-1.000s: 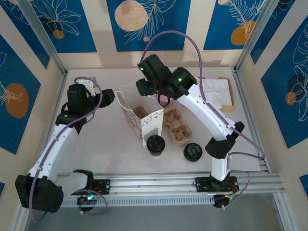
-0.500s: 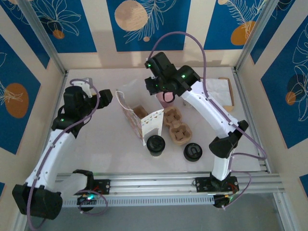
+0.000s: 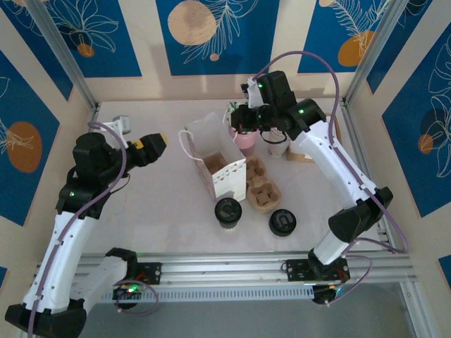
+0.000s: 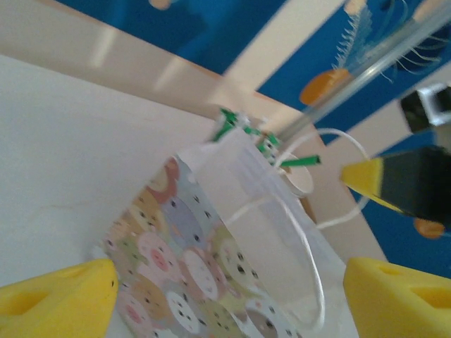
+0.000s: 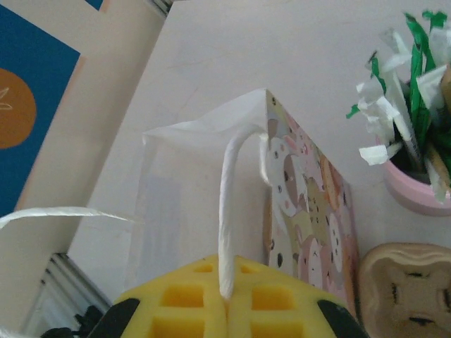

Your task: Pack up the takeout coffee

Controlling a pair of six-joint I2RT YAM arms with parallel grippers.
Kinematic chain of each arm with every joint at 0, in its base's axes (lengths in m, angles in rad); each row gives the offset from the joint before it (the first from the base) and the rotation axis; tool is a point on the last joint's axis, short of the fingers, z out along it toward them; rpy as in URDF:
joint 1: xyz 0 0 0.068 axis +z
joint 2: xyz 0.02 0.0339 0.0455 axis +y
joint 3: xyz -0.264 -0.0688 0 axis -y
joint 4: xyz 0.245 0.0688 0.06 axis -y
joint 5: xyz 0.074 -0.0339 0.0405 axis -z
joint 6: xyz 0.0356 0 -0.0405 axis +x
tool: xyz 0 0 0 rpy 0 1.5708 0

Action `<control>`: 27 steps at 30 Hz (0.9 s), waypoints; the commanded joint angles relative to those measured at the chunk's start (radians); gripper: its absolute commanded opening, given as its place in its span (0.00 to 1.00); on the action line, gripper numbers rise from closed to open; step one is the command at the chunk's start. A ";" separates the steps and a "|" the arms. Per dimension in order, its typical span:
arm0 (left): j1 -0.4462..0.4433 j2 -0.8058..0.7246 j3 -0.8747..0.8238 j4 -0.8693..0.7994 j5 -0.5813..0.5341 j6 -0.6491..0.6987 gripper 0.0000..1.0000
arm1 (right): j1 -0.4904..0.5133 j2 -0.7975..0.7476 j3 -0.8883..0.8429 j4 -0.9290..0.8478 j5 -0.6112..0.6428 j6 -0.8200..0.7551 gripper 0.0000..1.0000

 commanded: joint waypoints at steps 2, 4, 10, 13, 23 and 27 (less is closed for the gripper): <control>-0.069 0.017 0.003 0.015 0.062 -0.035 0.84 | -0.051 -0.022 -0.087 0.097 -0.188 0.091 0.00; -0.110 0.038 0.016 0.016 0.046 -0.025 0.83 | -0.073 -0.032 -0.129 0.127 -0.219 0.109 0.00; -0.239 0.106 0.057 -0.003 -0.059 0.038 0.83 | -0.118 -0.053 -0.215 0.168 -0.239 0.125 0.00; -0.253 0.119 0.053 -0.020 -0.130 0.040 0.79 | -0.126 -0.052 -0.244 0.170 -0.233 0.114 0.00; -0.253 0.066 -0.056 0.035 -0.311 -0.024 0.63 | -0.092 -0.012 -0.340 0.199 -0.230 0.079 0.00; -0.253 0.070 -0.101 0.083 -0.306 -0.063 0.52 | -0.070 0.002 -0.353 0.191 -0.179 0.059 0.00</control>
